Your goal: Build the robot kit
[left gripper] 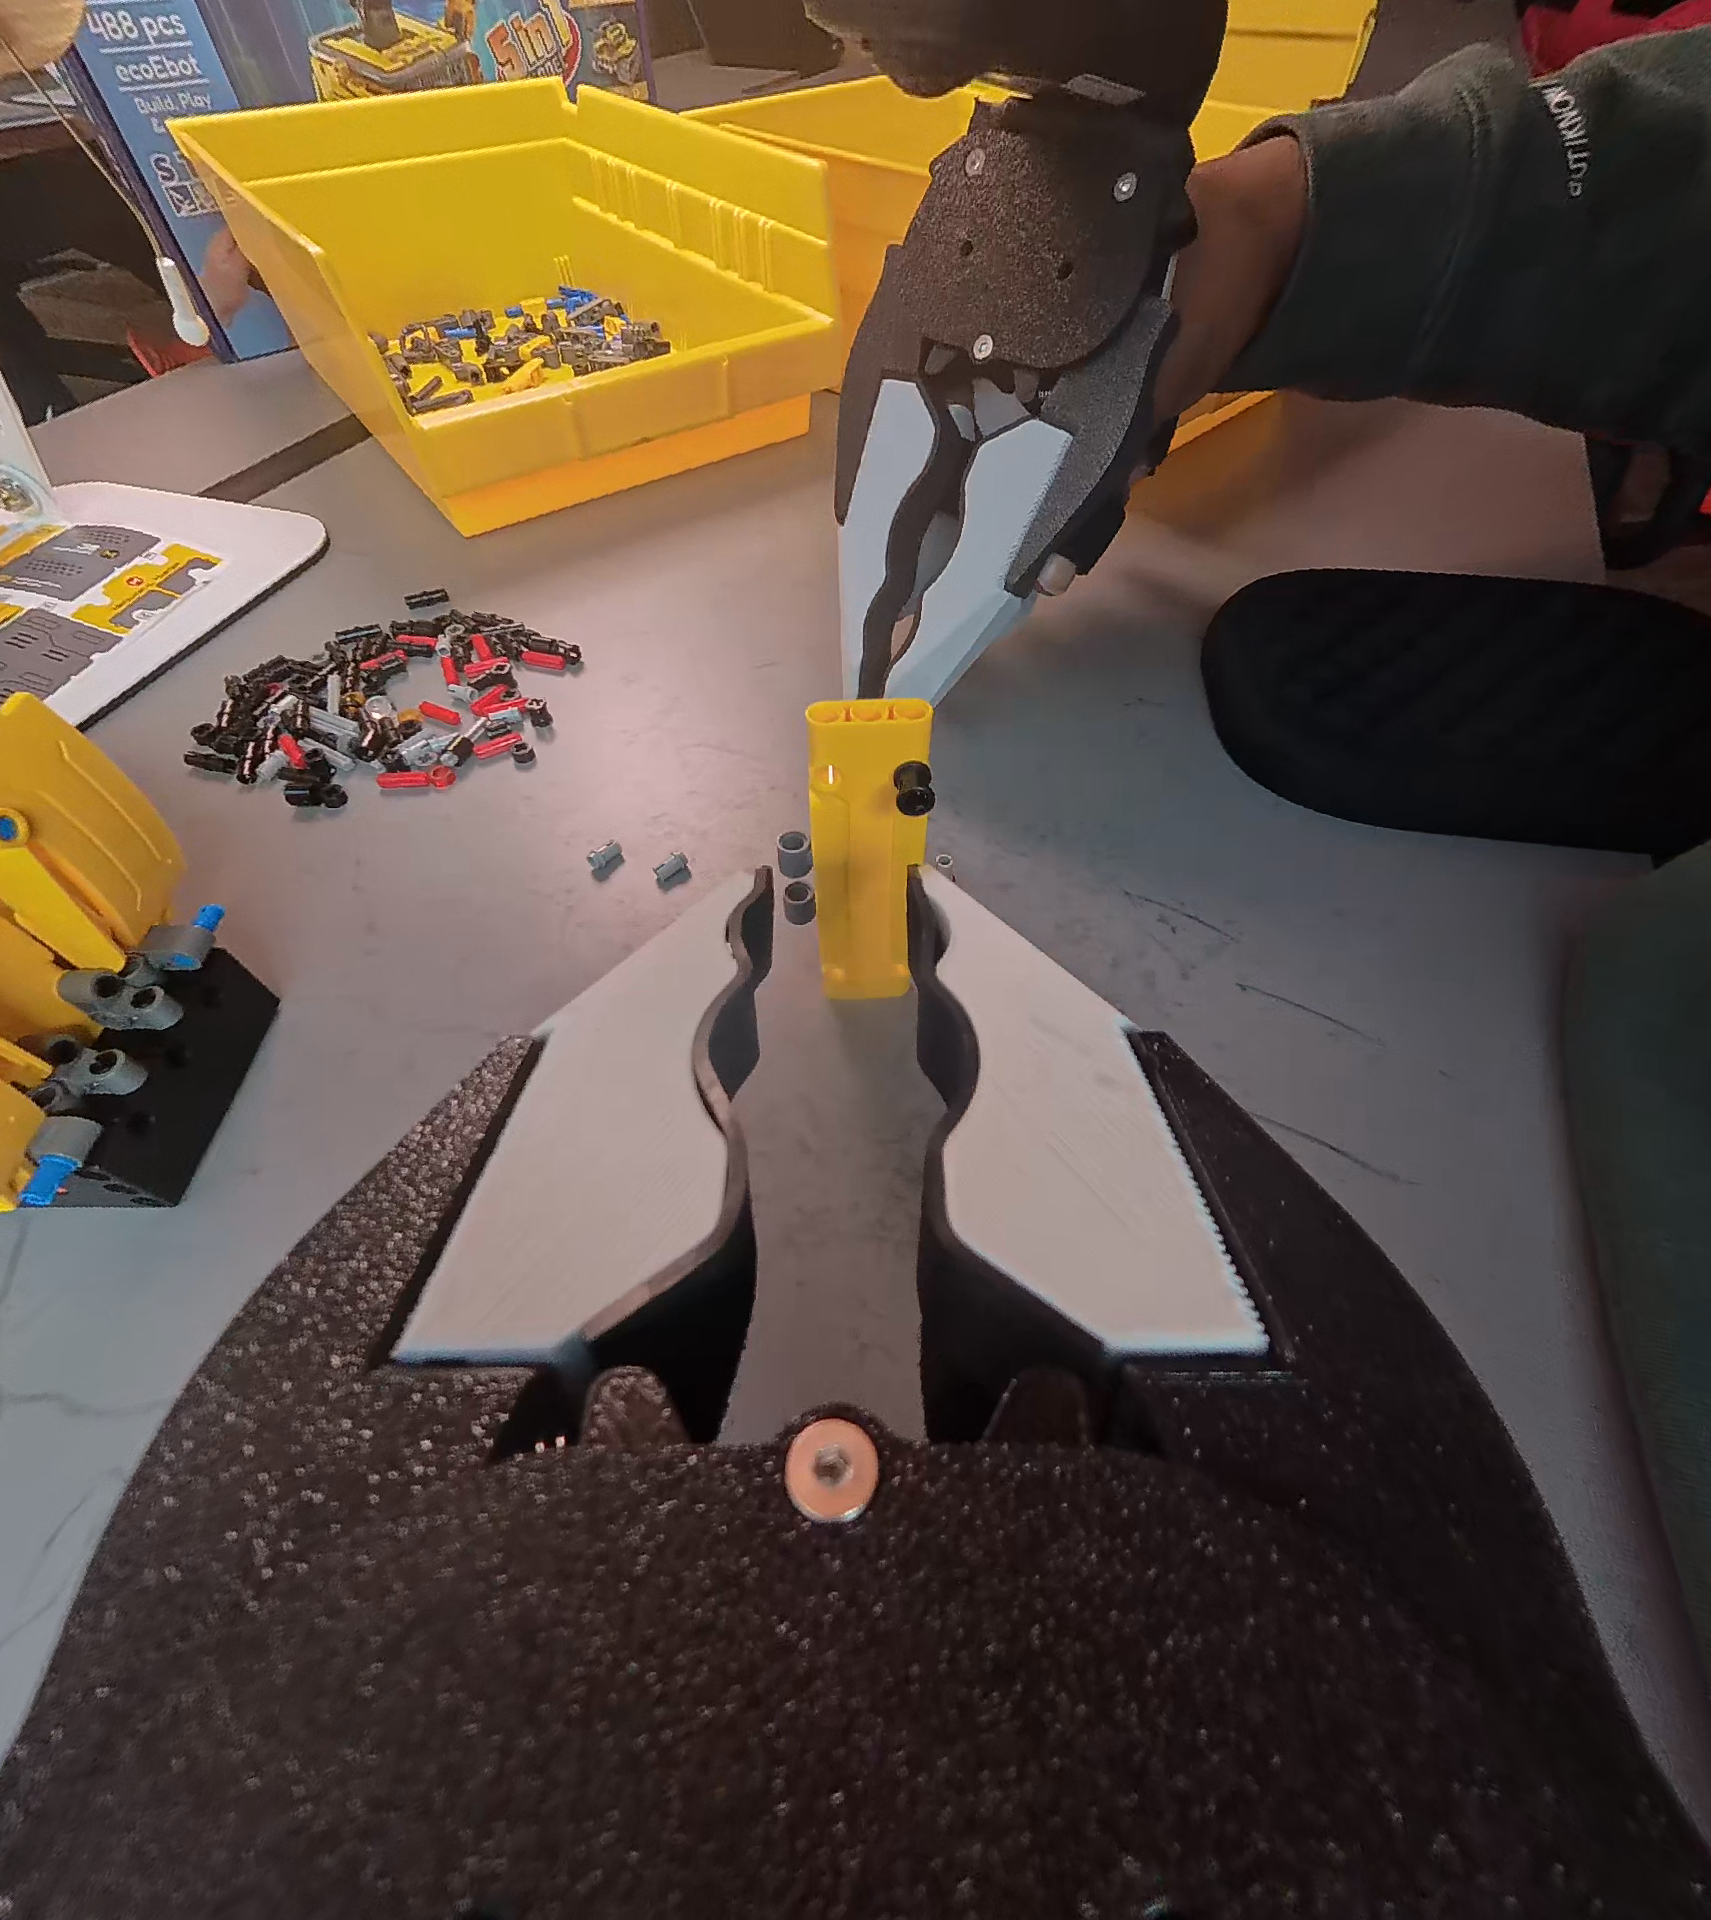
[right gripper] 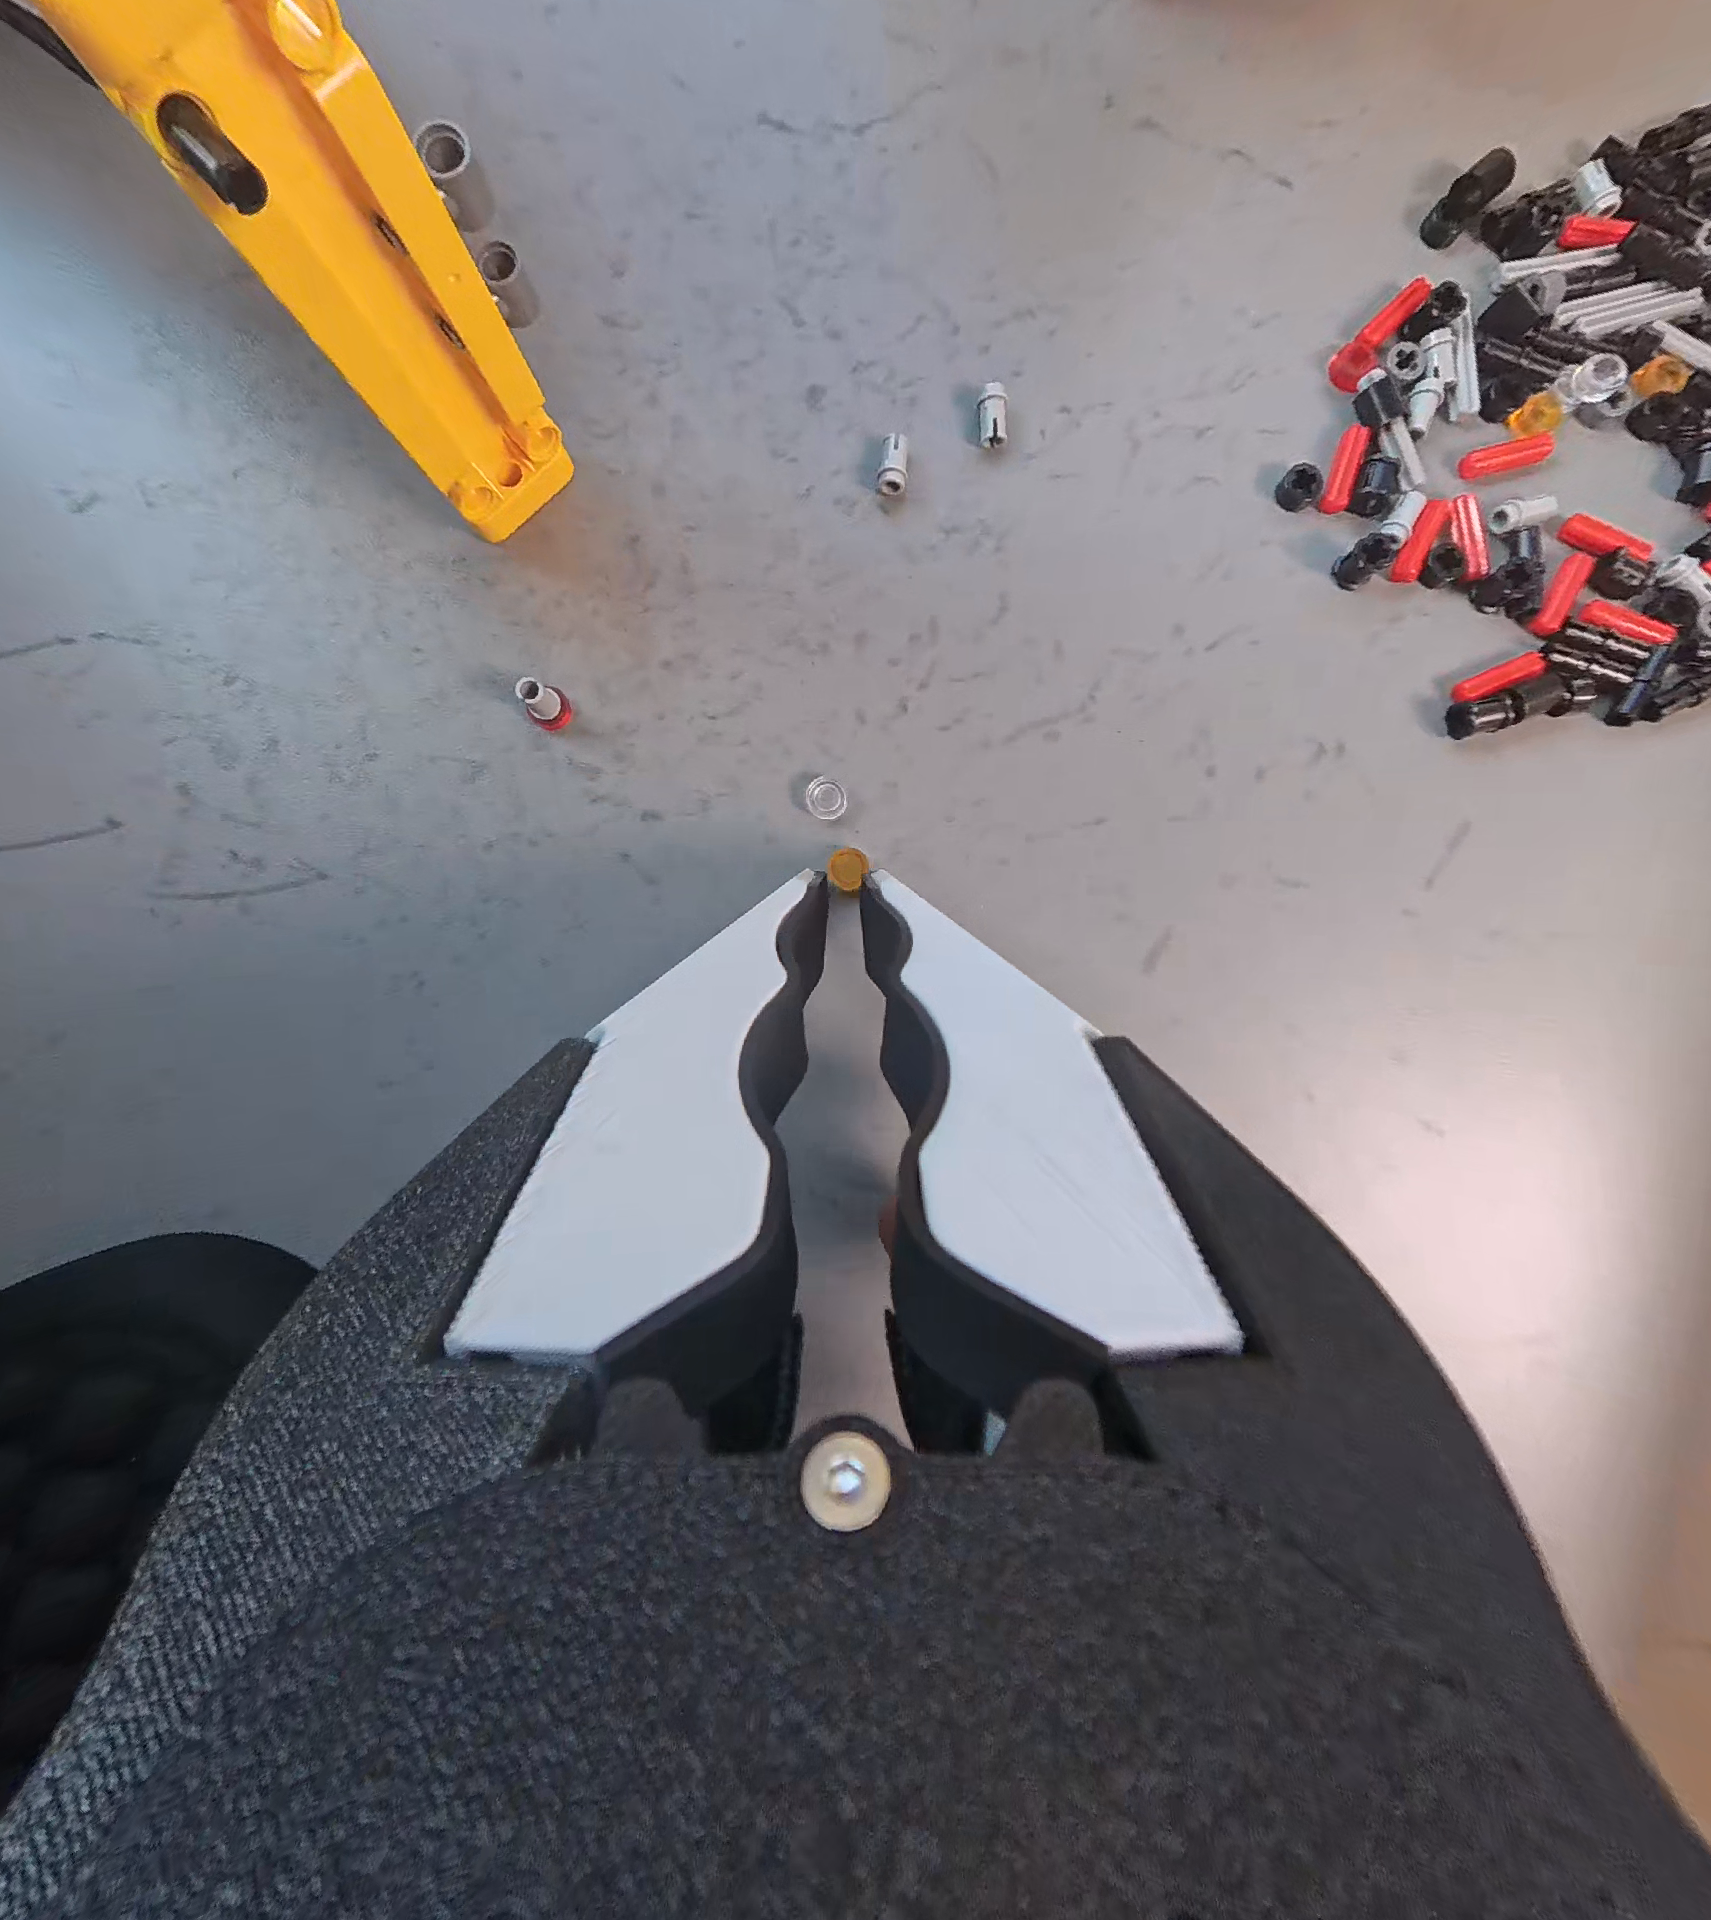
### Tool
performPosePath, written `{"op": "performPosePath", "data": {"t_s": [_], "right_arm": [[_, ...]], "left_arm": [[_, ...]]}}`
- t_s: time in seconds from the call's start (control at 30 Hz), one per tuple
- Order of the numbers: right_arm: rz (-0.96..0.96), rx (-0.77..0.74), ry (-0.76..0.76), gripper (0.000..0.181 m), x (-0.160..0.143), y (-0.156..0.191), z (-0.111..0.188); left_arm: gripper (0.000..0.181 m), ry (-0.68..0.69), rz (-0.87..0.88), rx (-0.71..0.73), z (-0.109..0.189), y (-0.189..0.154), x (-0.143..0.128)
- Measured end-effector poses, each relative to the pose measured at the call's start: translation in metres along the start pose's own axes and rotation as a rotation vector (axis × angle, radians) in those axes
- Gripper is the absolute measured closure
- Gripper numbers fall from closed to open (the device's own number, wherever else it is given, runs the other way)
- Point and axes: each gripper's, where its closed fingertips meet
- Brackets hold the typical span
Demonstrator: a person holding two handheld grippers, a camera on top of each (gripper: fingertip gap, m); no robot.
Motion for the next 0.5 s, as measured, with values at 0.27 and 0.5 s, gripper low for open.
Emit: {"op": "performPosePath", "data": {"t_s": [0.27, 0.5], "right_arm": [[-0.017, 0.043, -0.023, 0.181, -0.0006, 0.0031, 0.0014], [-0.017, 0.056, -0.034, 0.171, 0.0023, 0.0045, -0.0002]], "left_arm": [[0.157, -0.016, 0.034, -0.013, 0.0015, 0.002, 0.001], [0.157, -0.026, 0.065, -0.022, 0.0023, 0.0045, 0.0012]]}}
Point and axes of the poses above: each gripper's, where its closed fingertips meet, z back along the fingers, x out of its top, y = z × x across the jaws, and after that the axes turned 10 degrees about -x, right-handed
